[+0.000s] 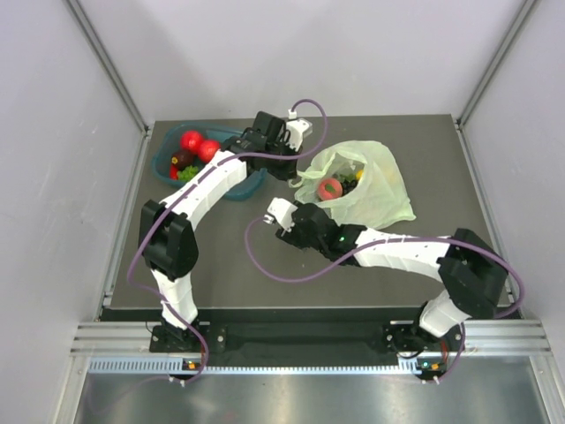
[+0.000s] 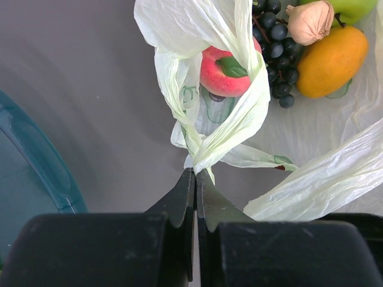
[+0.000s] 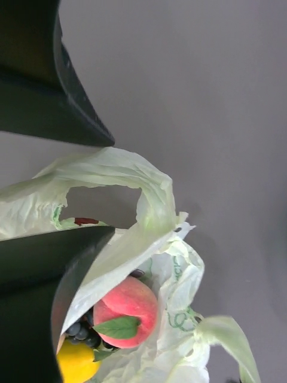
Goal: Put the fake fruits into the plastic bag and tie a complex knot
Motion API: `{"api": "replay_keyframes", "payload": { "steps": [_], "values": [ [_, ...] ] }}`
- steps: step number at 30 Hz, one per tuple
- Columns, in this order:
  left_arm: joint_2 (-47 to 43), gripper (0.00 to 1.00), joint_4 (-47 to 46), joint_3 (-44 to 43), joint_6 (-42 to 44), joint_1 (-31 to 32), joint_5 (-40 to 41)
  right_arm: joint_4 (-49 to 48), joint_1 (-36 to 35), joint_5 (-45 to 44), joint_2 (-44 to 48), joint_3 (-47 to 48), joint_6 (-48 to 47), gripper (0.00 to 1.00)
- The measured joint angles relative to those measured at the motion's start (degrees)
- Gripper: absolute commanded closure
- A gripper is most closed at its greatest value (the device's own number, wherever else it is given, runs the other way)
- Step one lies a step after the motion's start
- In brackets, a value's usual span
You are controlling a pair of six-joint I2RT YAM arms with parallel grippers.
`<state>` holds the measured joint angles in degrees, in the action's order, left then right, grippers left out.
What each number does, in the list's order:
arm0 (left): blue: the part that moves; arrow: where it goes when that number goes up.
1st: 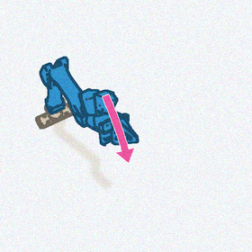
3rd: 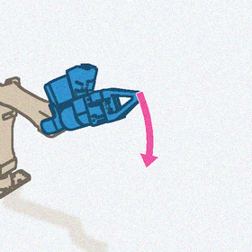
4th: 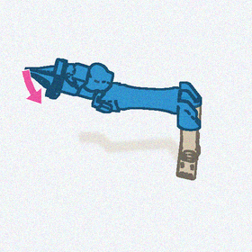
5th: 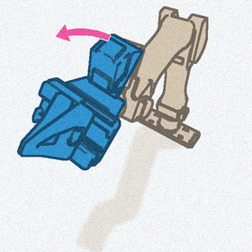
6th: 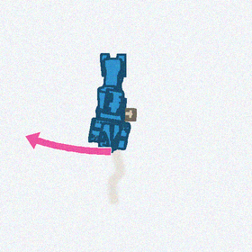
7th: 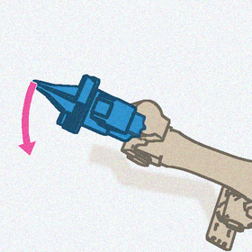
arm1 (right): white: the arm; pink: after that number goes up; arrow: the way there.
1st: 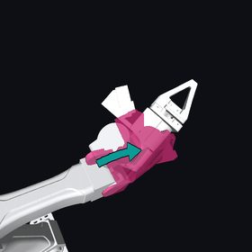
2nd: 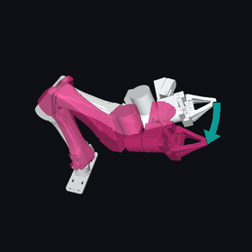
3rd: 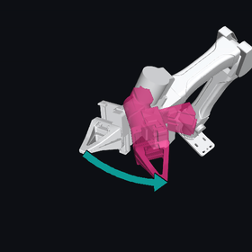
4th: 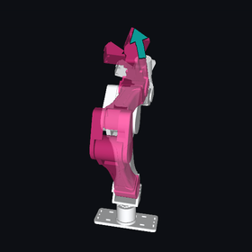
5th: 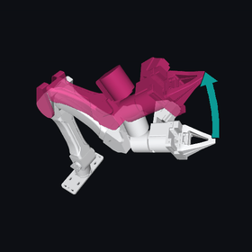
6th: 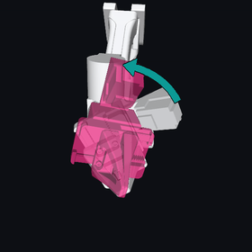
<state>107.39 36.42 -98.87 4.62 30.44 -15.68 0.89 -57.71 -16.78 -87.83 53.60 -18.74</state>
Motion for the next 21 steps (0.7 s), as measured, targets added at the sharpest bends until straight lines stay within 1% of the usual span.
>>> {"api": "replay_keyframes", "payload": {
  "steps": [2, 3, 5, 6, 7, 10, 12, 15, 18, 21],
  "values": [
    [0.0, 1.0, 0.0, 0.0, 0.0, 0.0, 0.0, 0.0, 0.0, -1.1, -1.6, 0.0, -0.7, 0.55],
    [0.0, 1.0, 0.0, 0.0, 0.0, 0.0, 0.0, 0.0, 0.0, -1.6, -2.1, 0.0, -1.1, 0.67],
    [0.0, 1.0, 0.1, 0.0, 0.0, -0.1, -0.1, -0.1, 0.0, -2.8, -2.4, 0.0, -2.1, 0.86],
    [0.0, 1.0, 0.1, 0.0, 0.0, -0.1, -0.2, -0.2, 0.0, -3.3, -2.4, 0.0, -2.2, 0.98],
    [0.0, 1.0, 0.1, 0.0, 0.0, -0.1, -0.2, -0.5, 0.0, -3.8, -2.4, 0.0, -2.3, 1.0],
    [0.0, 1.0, 0.3, -0.2, 0.0, -0.2, -0.2, -0.9, 0.0, -4.1, -1.3, 0.0, -1.4, 1.0],
    [0.0, 1.0, 0.9, -0.5, -0.1, -0.3, -0.2, -0.9, 0.0, -3.7, 1.5, -0.3, -0.4, 1.0],
    [0.0, 1.0, 2.3, -1.9, -0.7, -0.5, -0.4, -1.3, 0.5, -1.7, 8.9, -0.3, 2.1, 1.0],
    [0.0, 1.0, 4.8, -5.4, -2.0, -1.1, -1.0, -3.0, 2.3, 1.3, 18.6, -0.3, 5.7, 1.0],
    [0.0, 1.0, 7.5, -10.8, -4.3, -1.9, -2.1, -5.2, 7.0, 5.2, 27.1, -0.2, 10.4, 1.0]
  ]
}}
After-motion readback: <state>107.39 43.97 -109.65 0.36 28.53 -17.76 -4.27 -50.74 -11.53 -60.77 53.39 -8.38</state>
